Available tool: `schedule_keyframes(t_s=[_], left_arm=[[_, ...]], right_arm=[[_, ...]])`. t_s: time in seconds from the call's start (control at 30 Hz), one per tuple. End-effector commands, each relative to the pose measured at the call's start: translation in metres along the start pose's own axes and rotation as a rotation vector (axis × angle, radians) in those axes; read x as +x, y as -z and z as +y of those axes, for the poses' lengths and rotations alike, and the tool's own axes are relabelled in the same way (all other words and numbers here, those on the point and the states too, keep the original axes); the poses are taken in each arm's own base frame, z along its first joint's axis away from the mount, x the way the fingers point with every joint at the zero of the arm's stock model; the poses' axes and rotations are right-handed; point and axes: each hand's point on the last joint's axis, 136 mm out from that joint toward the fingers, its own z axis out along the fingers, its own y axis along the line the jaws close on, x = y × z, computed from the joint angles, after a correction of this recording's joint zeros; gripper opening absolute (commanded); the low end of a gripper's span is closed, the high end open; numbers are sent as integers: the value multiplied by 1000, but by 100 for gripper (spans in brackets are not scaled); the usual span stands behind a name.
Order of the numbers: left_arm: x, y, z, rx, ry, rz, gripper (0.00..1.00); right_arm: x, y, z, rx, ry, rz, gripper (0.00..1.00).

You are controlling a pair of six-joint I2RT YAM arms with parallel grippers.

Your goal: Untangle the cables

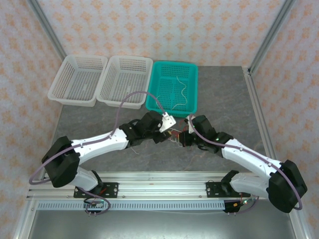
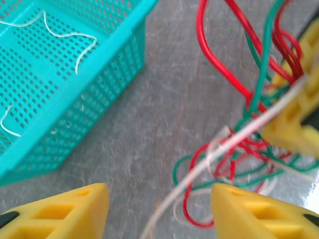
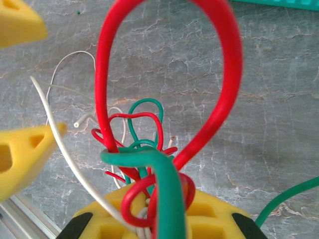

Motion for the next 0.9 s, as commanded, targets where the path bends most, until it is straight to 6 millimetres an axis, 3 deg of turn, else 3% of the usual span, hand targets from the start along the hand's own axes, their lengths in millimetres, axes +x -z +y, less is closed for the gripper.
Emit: schedule_keyframes(t_s=[0.0, 0.13, 0.17, 0.27, 0.37, 0.53, 0.73, 0.8, 0.87], left_arm=[[-28, -6, 8, -41, -19, -75, 44], [-22, -13, 4, -22, -20, -50, 3], [-23, -11, 4, -24, -13, -55, 0], [-28, 0, 7, -34, 18, -92, 0], [-47, 27, 15, -39, 115, -178, 0], [-77, 84, 30, -39, 313, -353, 0], [-70, 115, 53, -83, 479, -420, 0], [-68, 118, 55, -77, 485, -427, 0], [-65, 112, 43, -23, 438, -401, 0]], right_arm=[[-8, 6, 9, -26, 11, -9, 0], [-10, 6, 2, 19, -12, -13, 0], [-10, 6, 0, 28, -15, -15, 0], [-12, 4, -12, 87, -58, -38, 2], [-10, 1, -38, 218, -174, -68, 15], [23, -13, -84, 422, -359, -22, 21], [49, -20, -104, 473, -452, -14, 20], [51, -20, -105, 473, -438, -5, 13], [47, -21, -96, 418, -404, -4, 1]])
